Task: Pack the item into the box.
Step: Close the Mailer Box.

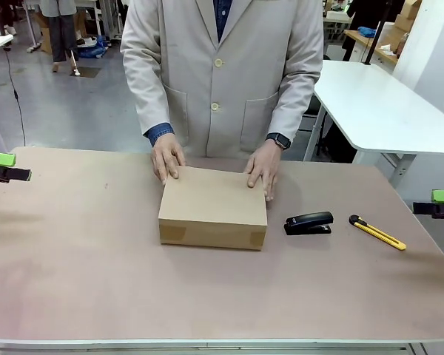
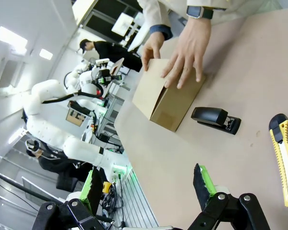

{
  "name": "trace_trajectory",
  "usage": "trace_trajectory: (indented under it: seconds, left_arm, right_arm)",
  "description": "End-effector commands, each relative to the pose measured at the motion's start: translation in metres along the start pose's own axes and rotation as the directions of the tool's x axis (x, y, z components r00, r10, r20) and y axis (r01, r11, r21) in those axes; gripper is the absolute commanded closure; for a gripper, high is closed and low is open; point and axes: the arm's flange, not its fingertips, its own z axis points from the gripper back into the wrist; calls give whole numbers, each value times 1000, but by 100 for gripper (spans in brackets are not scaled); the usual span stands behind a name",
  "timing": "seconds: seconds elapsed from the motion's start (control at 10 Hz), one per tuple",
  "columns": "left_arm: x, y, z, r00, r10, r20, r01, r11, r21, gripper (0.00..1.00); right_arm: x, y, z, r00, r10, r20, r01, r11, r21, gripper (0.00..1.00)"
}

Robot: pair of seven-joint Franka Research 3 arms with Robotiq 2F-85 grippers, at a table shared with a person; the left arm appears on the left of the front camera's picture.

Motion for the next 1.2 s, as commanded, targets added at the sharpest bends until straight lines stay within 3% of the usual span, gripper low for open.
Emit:
trace_trajectory:
  seconds: [0.0,1.1]
  left_arm:
    - [-4,-5,-1,1000,-19,-3,19,1000,3,0]
    - [-4,-5,-1,1000,-19,-3,19,1000,3,0]
  right_arm:
    - [-3,4,-1,1000,12,-11,-12,1000,3,0]
    - [-3,4,-1,1000,12,-11,-12,1000,3,0]
